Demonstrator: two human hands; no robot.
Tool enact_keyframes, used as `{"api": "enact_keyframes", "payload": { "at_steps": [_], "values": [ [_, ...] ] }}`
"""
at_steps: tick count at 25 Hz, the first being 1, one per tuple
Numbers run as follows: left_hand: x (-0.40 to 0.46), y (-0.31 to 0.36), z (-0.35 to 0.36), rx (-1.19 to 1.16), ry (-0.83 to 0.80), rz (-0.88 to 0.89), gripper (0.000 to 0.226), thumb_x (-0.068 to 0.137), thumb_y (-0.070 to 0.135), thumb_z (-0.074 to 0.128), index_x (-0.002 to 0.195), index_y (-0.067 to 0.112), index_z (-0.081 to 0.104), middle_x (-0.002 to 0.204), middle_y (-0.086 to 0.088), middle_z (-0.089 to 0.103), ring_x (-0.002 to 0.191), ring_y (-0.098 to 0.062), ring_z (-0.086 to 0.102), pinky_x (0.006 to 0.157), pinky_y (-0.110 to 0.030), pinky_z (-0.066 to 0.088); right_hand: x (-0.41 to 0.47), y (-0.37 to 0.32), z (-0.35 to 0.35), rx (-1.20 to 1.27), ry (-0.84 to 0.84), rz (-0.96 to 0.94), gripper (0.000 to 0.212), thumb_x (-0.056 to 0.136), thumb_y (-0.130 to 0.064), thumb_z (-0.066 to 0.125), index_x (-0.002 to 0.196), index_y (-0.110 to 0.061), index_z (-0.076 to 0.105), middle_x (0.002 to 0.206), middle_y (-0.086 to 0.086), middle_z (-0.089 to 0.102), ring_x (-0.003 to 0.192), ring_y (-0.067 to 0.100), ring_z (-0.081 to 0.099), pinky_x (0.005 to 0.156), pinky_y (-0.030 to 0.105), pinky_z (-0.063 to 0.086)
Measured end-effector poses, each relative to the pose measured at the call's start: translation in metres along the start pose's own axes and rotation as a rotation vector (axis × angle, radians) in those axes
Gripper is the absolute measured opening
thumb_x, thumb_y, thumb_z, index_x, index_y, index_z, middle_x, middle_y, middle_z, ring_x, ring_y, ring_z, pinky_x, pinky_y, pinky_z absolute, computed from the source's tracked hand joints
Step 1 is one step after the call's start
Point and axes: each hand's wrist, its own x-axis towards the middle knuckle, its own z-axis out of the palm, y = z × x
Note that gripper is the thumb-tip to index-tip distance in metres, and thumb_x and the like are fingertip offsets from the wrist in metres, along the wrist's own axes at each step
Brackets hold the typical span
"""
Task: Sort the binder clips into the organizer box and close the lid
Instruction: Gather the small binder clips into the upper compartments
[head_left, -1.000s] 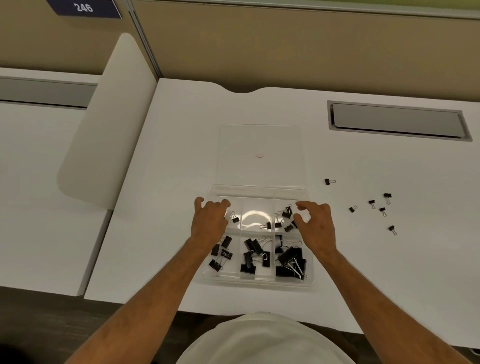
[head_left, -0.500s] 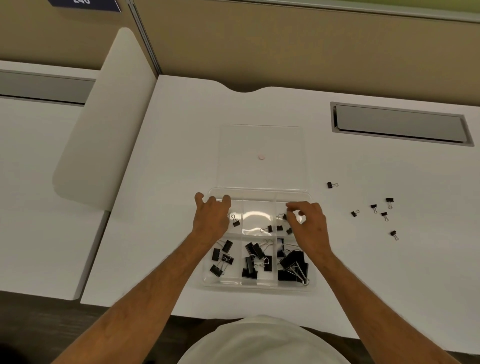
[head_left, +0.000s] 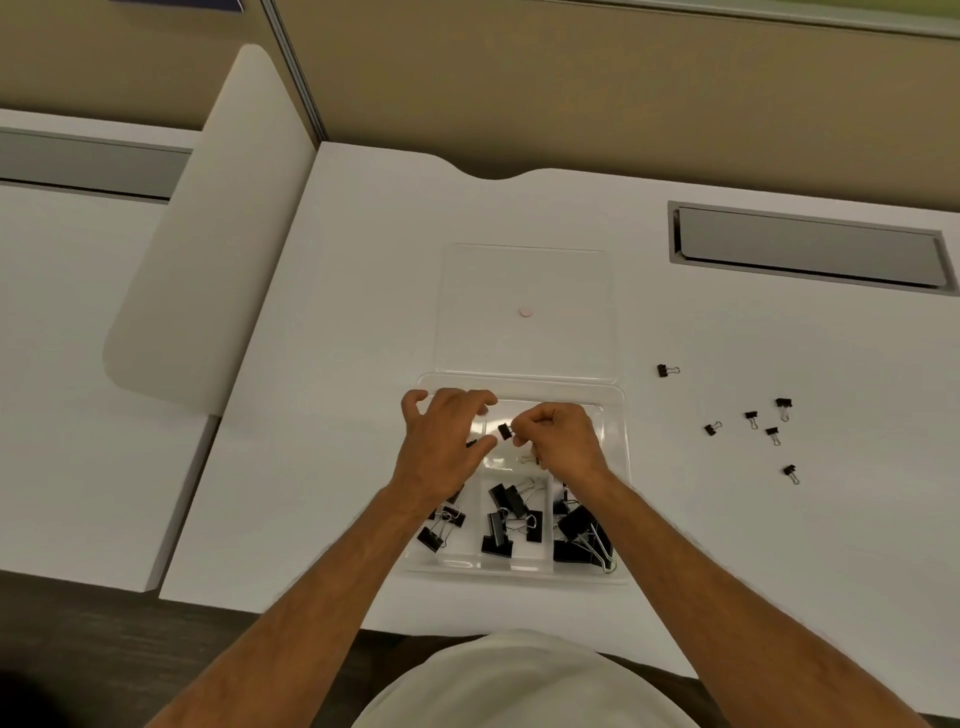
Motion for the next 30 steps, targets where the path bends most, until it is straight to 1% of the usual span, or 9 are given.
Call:
{"api": "enact_keyframes", "payload": {
  "at_steps": [2,6,8,10,12,14,20,25,30],
  "values": [
    [0.002,-0.015,0.006,0.044,-0.038,-0.073,0.031,0.086,0.03,0.069,0.115,0.034,0.058,0.115,0.016,0.057,0.12,-0.007,0.045,0.108,-0.038,0.011,0.01,0.009,-0.005,-0.177,0.055,0.0,0.011,0.083,-0.02,0.068,0.075,-0.017,0.076,0.072,-0.001,0.073,0.062,0.012,0.066,0.063,0.03,0.057],
    [0.012,-0.028,0.023,0.258,-0.316,-0.089,0.025,0.088,0.03,0.068,0.112,0.031,0.066,0.116,0.01,0.058,0.127,-0.015,0.042,0.113,-0.045,-0.003,0.027,0.026,0.002,-0.679,-0.068,-0.113,0.017,0.09,-0.032,0.062,0.09,-0.021,0.074,0.095,0.0,0.071,0.084,0.019,0.065,0.077,0.037,0.055],
    [0.018,-0.026,0.028,0.351,-0.387,-0.084,0.024,0.086,0.035,0.069,0.108,0.03,0.069,0.112,0.008,0.06,0.124,-0.017,0.045,0.113,-0.049,-0.006,0.033,0.029,0.003,-0.739,-0.089,-0.113,0.021,0.093,-0.035,0.057,0.101,-0.024,0.073,0.107,0.002,0.07,0.094,0.022,0.064,0.082,0.038,0.053],
    [0.023,-0.023,0.03,0.409,-0.419,-0.102,0.023,0.082,0.04,0.07,0.103,0.03,0.07,0.105,0.007,0.062,0.119,-0.018,0.048,0.112,-0.052,-0.007,0.031,0.028,-0.005,-0.689,-0.049,-0.129,0.028,0.095,-0.036,0.053,0.117,-0.026,0.068,0.117,0.002,0.068,0.107,0.023,0.061,0.092,0.039,0.049],
    [0.024,-0.022,0.034,0.467,-0.42,-0.108,0.02,0.081,0.042,0.07,0.098,0.031,0.071,0.099,0.007,0.063,0.113,-0.018,0.052,0.112,-0.055,-0.004,0.021,0.029,-0.02,-0.545,0.0,-0.162,0.031,0.096,-0.031,0.053,0.124,-0.025,0.065,0.099,-0.001,0.071,0.095,0.017,0.064,0.091,0.037,0.051],
    [0.024,-0.02,0.036,0.522,-0.393,-0.084,0.013,0.083,0.037,0.067,0.094,0.032,0.071,0.095,0.007,0.064,0.108,-0.018,0.055,0.112,-0.057,0.0,0.006,0.035,-0.039,-0.425,0.018,-0.213,0.028,0.095,-0.027,0.056,0.12,-0.025,0.067,0.074,-0.005,0.067,0.072,0.01,0.063,0.08,0.033,0.055],
    [0.019,-0.024,0.035,0.655,-0.366,-0.078,0.016,0.084,0.017,0.061,0.074,0.028,0.067,0.07,0.01,0.057,0.086,-0.016,0.057,0.11,-0.057,0.003,-0.044,0.064,-0.08,-0.253,0.086,-0.214,0.02,0.094,-0.017,0.058,0.107,-0.025,0.071,0.066,-0.002,0.066,0.065,0.014,0.067,0.07,0.03,0.058],
    [0.016,-0.024,0.039,0.607,-0.384,-0.144,0.004,0.08,0.029,0.068,0.083,0.029,0.066,0.079,0.009,0.063,0.094,-0.016,0.057,0.112,-0.056,0.004,-0.064,0.076,-0.098,-0.209,0.101,-0.184,0.02,0.093,-0.014,0.059,0.103,-0.025,0.072,0.066,-0.001,0.066,0.068,0.011,0.068,0.07,0.026,0.053],
    [0.01,-0.025,0.045,0.618,-0.34,-0.221,0.02,0.078,0.01,0.068,0.082,0.03,0.065,0.081,0.007,0.062,0.091,-0.019,0.057,0.111,-0.057,0.005,-0.074,0.077,-0.098,-0.166,0.087,-0.178,0.02,0.093,-0.014,0.059,0.103,-0.026,0.072,0.066,-0.001,0.066,0.062,0.01,0.064,0.064,0.019,0.05]
  ]
}}
